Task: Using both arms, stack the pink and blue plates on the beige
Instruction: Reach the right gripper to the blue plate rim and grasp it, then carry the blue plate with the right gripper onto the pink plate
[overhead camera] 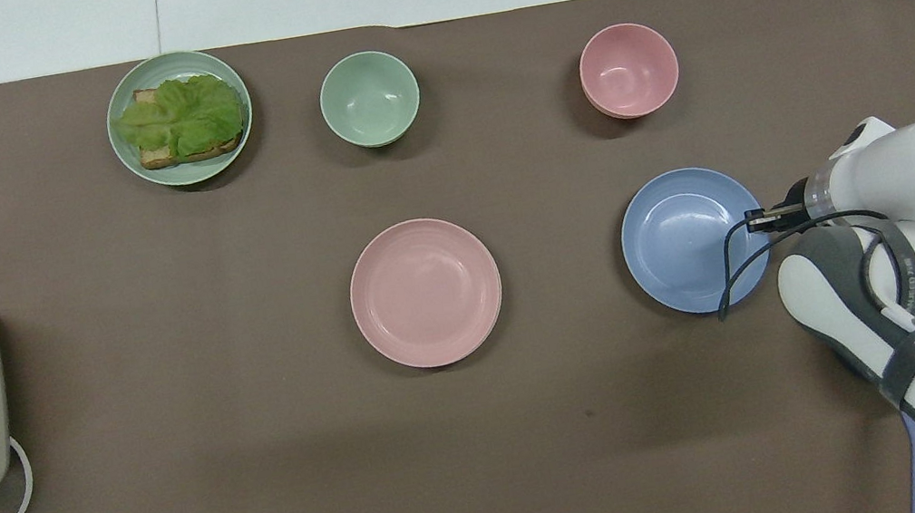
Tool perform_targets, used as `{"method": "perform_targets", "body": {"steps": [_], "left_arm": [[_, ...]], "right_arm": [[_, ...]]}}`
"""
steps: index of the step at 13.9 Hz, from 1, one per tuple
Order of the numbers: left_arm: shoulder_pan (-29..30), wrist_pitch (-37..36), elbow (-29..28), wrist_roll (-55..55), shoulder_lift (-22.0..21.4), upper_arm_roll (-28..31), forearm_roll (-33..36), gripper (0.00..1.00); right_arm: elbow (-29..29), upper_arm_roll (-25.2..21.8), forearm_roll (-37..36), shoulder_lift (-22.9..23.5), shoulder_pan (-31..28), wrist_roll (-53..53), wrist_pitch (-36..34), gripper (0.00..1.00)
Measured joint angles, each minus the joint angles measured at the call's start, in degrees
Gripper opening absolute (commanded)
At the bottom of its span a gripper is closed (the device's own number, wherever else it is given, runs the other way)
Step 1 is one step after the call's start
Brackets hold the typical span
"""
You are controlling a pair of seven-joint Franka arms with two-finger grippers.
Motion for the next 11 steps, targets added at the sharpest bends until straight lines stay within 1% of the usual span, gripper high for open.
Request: {"method": "perform_targets", "body": {"steps": [3,6,8,11], "left_arm": [[-0.01,0.0,-0.02,0.01,0.0,-0.22,-0.05,1.0],[-0.03,0.0,-0.02,0.01,0.0,-0.75,-0.09,1.0],[-0.01,0.0,-0.02,0.0,0.0,-0.52,-0.09,1.0],[0.03,0.0,-0.02,0.0,0.0,-0.03,-0.09,1.0]], "right_arm": [[0.27,0.62,1.22,-2.7,0.05,0.0,-2.14,0.0],[1.09,2.13,6.21,-6.95,0.88,-0.05,-6.68,0.0],[2.15,2.39,7.93,-9.03,3.78,0.0,-8.83,0.0],[3.09,2.49,8.14,-9.32,9.39,4.21,-9.04,0.0]]}}
